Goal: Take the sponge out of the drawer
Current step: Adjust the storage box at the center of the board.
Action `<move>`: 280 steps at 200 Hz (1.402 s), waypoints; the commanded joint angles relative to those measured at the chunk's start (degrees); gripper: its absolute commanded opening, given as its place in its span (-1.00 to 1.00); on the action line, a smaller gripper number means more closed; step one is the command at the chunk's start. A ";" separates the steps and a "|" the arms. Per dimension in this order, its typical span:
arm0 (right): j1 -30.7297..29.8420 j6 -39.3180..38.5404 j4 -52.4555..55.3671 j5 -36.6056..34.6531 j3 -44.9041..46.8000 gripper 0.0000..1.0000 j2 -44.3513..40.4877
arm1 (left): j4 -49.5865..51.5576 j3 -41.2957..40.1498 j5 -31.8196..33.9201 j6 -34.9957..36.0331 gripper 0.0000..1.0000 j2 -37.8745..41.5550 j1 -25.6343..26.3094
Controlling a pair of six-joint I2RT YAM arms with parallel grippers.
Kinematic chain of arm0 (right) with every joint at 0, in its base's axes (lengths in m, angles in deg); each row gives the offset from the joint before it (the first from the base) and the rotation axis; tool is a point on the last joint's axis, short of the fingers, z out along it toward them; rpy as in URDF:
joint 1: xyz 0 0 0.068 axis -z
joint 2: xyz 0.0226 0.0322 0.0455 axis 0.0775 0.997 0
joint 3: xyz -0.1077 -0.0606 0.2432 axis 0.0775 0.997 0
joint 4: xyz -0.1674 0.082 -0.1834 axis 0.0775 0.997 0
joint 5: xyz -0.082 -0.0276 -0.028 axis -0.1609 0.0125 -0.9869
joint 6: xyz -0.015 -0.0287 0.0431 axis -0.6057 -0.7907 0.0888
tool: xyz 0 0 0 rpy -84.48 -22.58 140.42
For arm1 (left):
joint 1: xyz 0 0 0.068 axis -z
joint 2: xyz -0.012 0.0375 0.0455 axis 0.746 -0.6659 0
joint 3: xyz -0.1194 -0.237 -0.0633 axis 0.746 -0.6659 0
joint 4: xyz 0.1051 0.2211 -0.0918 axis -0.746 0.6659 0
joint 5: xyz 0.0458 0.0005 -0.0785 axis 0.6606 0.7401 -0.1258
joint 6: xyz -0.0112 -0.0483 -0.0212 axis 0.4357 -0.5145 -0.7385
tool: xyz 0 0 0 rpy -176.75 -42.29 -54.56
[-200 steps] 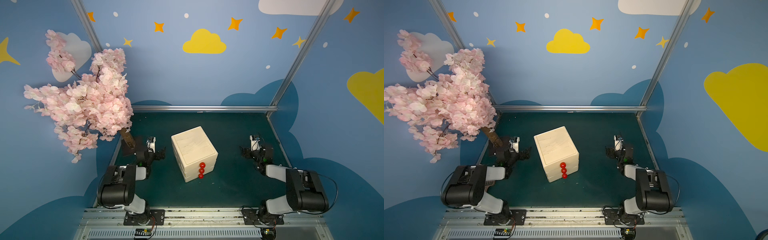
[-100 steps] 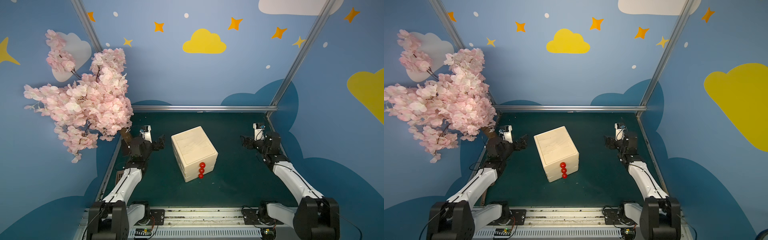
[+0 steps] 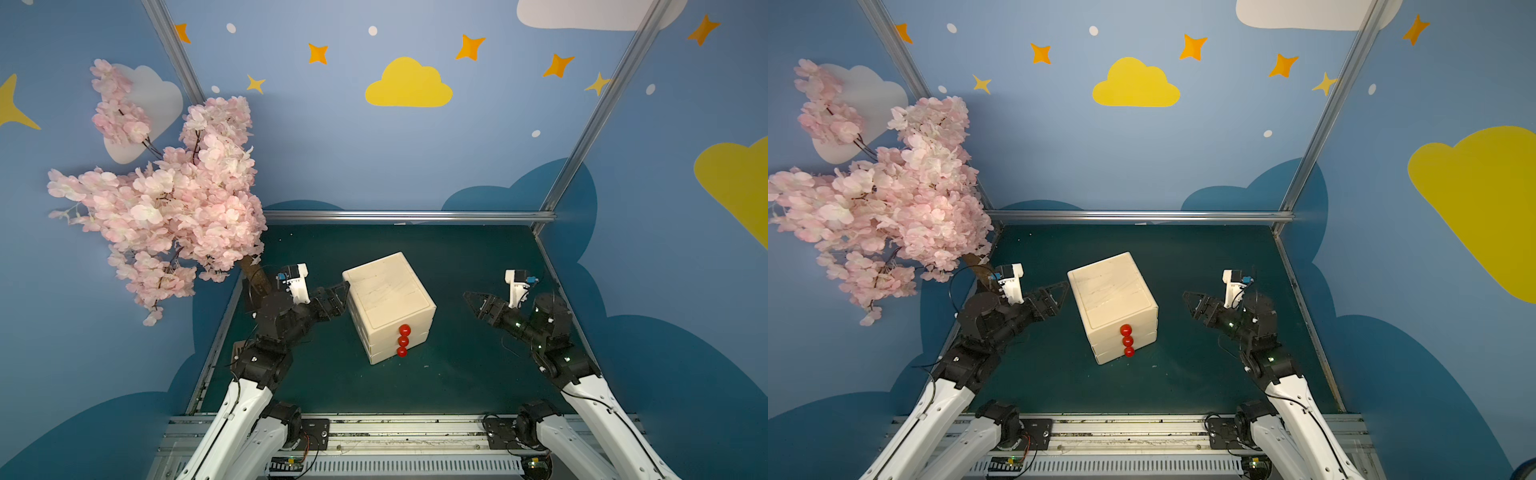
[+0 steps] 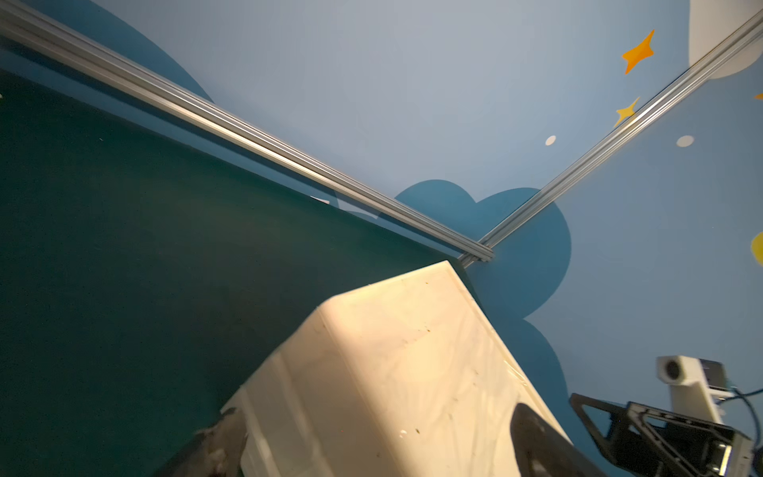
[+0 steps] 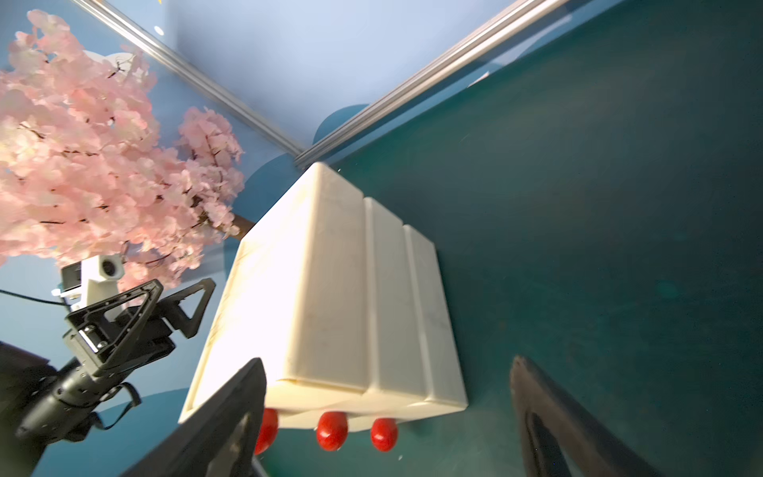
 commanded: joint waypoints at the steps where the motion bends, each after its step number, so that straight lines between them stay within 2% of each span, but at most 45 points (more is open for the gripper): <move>1: -2.46 2.98 -6.50 1.71 0.62 0.82 -1.35 | 2.57 -1.02 1.44 -8.69 0.99 -0.14 4.07; 24: -4.30 3.63 -10.17 -0.85 1.59 0.82 -0.79 | 3.64 0.20 4.64 -10.92 0.99 -2.25 9.97; 41: -4.66 3.36 -11.23 -1.34 1.05 0.82 1.29 | 4.85 2.19 5.87 -9.19 0.99 -3.01 12.55; 68: -4.66 -0.71 -7.41 -1.05 -2.59 0.83 4.53 | -3.56 -1.37 5.04 -9.38 0.99 -1.13 12.97; 95: -4.66 -8.78 -1.83 1.67 -6.89 0.82 8.26 | -1.08 -3.65 8.46 -10.18 0.99 3.61 12.40; 146: -4.11 -15.49 1.49 5.54 -10.98 0.82 13.21 | 15.85 4.41 -8.14 -3.54 0.93 2.33 11.62; 182: -3.82 -15.47 -0.23 9.43 -13.56 0.81 18.93 | 16.79 3.83 -18.02 -5.08 0.78 -1.03 11.79; 221: -3.95 -14.07 -4.29 14.91 -15.90 0.70 25.94 | 13.15 2.19 -20.06 -5.19 0.74 -3.84 12.52; 280: -4.09 -14.98 -4.55 24.91 -25.41 0.32 38.67 | 0.85 0.63 -21.47 -5.34 0.72 -11.57 15.06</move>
